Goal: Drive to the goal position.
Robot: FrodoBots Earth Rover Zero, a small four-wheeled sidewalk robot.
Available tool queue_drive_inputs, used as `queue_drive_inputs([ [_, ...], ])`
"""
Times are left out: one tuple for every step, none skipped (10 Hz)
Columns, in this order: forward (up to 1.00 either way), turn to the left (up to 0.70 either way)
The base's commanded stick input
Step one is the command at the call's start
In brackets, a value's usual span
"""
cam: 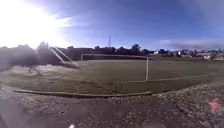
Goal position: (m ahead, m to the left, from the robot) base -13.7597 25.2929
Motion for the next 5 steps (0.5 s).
queue_drive_inputs([
  [0.00, 0.69],
  [0.00, 0.70],
  [0.00, 0.70],
  [0.00, 0.70],
  [0.00, 0.70],
])
